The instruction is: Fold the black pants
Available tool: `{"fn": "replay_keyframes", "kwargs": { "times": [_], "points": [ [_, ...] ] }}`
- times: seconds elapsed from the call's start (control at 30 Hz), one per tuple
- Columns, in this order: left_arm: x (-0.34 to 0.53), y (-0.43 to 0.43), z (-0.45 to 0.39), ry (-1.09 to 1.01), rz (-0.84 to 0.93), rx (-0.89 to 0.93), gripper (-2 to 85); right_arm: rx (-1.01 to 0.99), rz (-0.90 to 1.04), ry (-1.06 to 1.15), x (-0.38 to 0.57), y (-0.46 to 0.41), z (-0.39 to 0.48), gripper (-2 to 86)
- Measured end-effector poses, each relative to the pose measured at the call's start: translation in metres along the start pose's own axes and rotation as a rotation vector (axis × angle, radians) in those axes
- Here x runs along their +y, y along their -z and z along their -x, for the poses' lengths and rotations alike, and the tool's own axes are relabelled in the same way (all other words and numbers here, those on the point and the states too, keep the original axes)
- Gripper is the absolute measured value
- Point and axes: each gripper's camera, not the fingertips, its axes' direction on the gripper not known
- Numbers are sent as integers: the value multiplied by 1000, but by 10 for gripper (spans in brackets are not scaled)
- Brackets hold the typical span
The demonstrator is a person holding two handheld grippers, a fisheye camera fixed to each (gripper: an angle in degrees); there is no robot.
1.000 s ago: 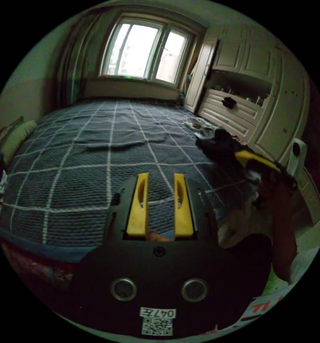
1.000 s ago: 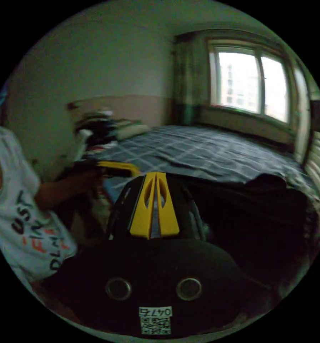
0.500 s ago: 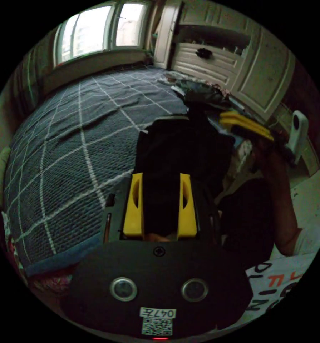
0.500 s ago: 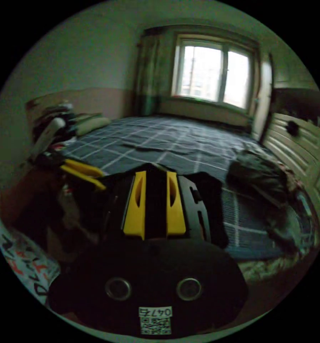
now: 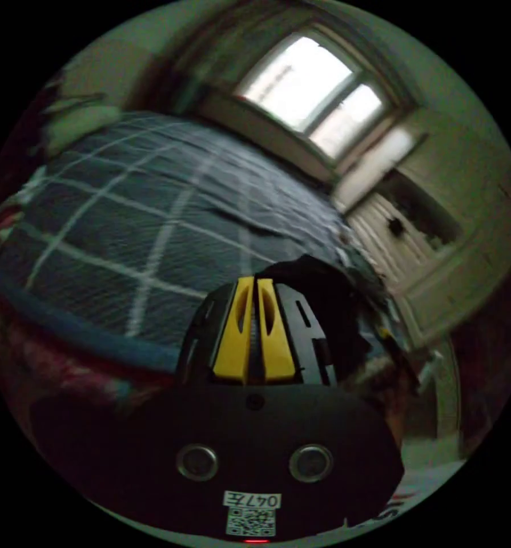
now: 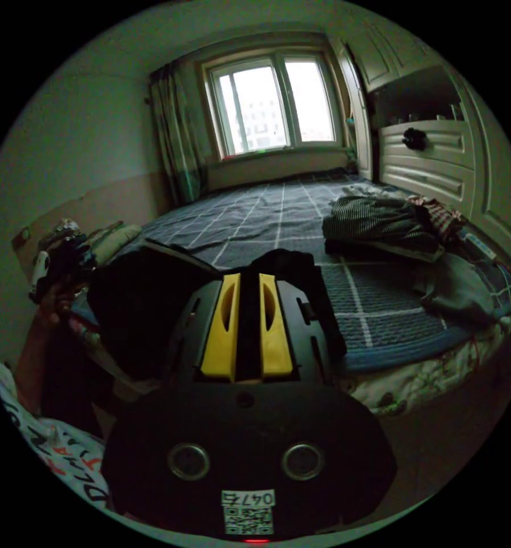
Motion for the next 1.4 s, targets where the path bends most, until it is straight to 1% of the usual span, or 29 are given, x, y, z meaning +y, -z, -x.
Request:
{"fn": "replay_keyframes", "kwargs": {
  "times": [0.07, 0.1, 0.13, 0.17, 0.2, 0.23, 0.27, 0.3, 0.33, 0.37, 0.4, 0.47, 0.5, 0.53, 0.57, 0.63, 0.67, 0.73, 0.8, 0.83, 0.9, 0.93, 0.97, 1.0, 1.07, 1.1, 1.17, 1.23, 1.4],
  "points": [
    [0, 30, 25, 36, -67, -174, -8, -15, 93, 12, 0, -11, 2, 49],
    [1, 49, 25, -19, -118, -254, -7, -17, 116, 19, -1, -14, 2, 56],
    [1, 57, 22, -64, -130, -278, -6, -18, 155, 35, -1, -19, 5, 69],
    [-2, 68, 11, -158, -129, -297, -3, -22, 187, 54, -2, -25, 8, 81],
    [-5, 74, -3, -258, -104, -290, 2, -25, 200, 65, -2, -27, 10, 87],
    [-7, 75, -11, -310, -84, -277, 10, -33, 226, 84, -3, -32, 13, 97],
    [-9, 74, -27, -400, -36, -234, 27, -42, 249, 99, -4, -38, 17, 105],
    [-10, 70, -41, -474, 12, -175, 83, -49, 260, 107, -4, -40, 18, 107],
    [-9, 67, -48, -512, 32, -150, 111, -66, 281, 120, -5, -45, 22, 110],
    [-8, 56, -61, -574, 74, -142, 164, -88, 303, 129, -6, -50, 25, 112],
    [-6, 41, -72, -628, 137, -191, 194, -100, 313, 134, -6, -53, 26, 112],
    [0, 13, -83, -739, 252, -279, 182, -138, 340, 134, -6, -60, 29, 109],
    [6, -3, -85, -791, 309, -322, 144, -147, 345, 133, -6, -62, 29, 108],
    [8, -8, -85, -818, 323, -343, 120, -160, 355, 131, -6, -65, 29, 104],
    [12, -13, -82, -861, 336, -353, 71, -169, 359, 125, -6, -66, 29, 101],
    [6, 0, -74, -858, 282, -383, 41, -186, 359, 112, -5, -67, 27, 93],
    [-5, 13, -66, -831, 272, -376, 35, -197, 351, 100, -5, -67, 25, 87],
    [-30, 47, -46, -753, 192, -333, 30, -216, 332, 79, -4, -65, 21, 79],
    [-78, 108, -4, -628, 50, -342, 29, -234, 311, 56, -4, -63, 17, 74],
    [-92, 124, 9, -588, 18, -353, 30, -244, 299, 40, -3, -62, 14, 73],
    [-146, 182, 74, -387, -23, -316, 31, -251, 277, 9, -3, -59, 9, 73],
    [-158, 195, 92, -329, -31, -321, 30, -243, 259, -13, -3, -57, 6, 74],
    [-176, 217, 128, -220, -57, -387, 24, -219, 239, -34, -3, -54, 3, 77],
    [-185, 239, 161, -108, -103, -508, 30, -204, 227, -44, -3, -53, 2, 79],
    [-186, 269, 200, -2, -170, -608, 61, -139, 172, -87, -3, -45, -3, 90],
    [-182, 287, 219, 44, -208, -607, 83, -124, 158, -98, -3, -44, -4, 93],
    [-173, 307, 238, 86, -259, -595, 96, -83, 133, -123, -1, -40, -6, 100],
    [-166, 314, 244, 68, -283, -566, 99, -54, 147, -123, -1, -40, -7, 103],
    [-170, 290, 223, -185, -253, -460, 108, 27, 178, -103, -1, -43, -6, 106]
  ]
}}
